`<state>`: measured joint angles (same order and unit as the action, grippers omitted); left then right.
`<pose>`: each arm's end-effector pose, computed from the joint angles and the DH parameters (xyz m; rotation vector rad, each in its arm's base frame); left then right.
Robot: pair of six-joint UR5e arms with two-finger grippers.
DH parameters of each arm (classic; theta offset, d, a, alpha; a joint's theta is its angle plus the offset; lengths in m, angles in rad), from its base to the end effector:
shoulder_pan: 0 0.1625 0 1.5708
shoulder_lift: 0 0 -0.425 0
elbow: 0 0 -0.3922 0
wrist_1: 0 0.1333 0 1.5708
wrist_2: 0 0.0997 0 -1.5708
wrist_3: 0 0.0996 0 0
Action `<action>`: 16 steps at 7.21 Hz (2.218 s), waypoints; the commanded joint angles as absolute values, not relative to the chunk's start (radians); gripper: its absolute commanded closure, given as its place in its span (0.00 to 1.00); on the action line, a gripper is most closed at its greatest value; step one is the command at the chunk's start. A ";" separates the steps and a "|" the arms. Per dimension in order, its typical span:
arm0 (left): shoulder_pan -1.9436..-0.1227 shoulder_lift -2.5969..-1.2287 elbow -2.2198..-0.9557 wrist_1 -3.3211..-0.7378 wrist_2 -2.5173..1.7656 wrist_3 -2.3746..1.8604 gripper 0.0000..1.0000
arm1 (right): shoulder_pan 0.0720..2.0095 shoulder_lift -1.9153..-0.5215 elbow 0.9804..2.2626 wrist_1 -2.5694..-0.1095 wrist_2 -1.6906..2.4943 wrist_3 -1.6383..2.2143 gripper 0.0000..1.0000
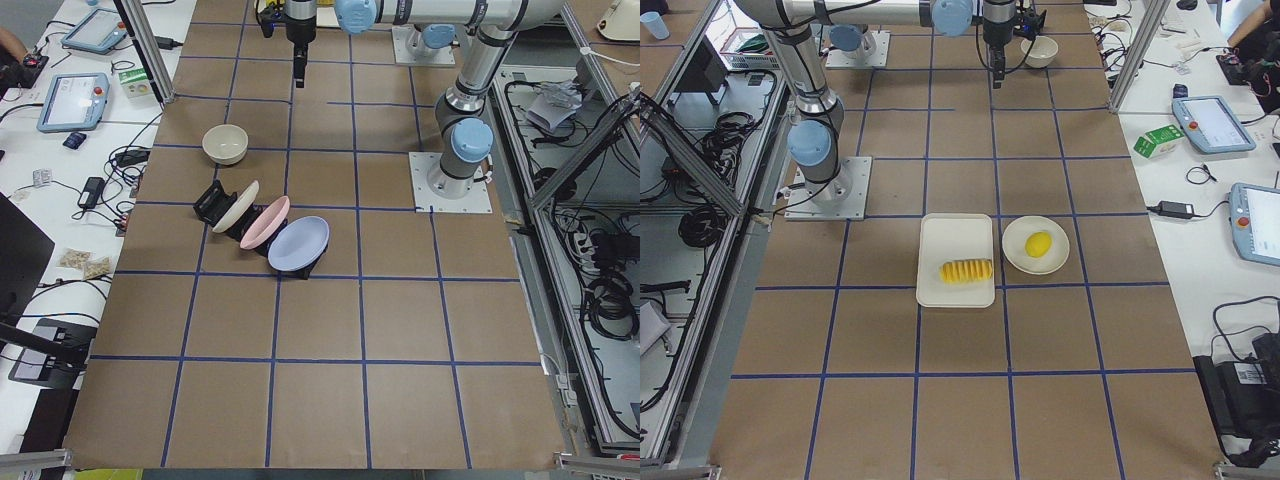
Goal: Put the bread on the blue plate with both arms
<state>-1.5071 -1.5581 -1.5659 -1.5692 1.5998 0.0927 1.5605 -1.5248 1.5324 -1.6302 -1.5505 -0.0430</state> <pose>-0.0991 -0.4956 0.4967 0.0447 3.1107 -0.0262 0.1300 -0.5178 0.4898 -0.0519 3.1212 -0.0817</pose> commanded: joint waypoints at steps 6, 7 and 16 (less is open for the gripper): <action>-1.350 -1.559 -1.528 -1.560 1.614 0.109 0.00 | 1.529 -1.537 1.568 -1.626 -1.571 -0.058 0.00; -1.288 -1.559 -1.522 -1.562 1.606 0.153 0.00 | 1.513 -1.536 1.571 -1.626 -1.572 -0.066 0.00; -0.672 -1.707 -1.542 -1.459 1.495 0.759 0.00 | 0.935 -1.517 1.816 -1.776 -1.618 -0.522 0.00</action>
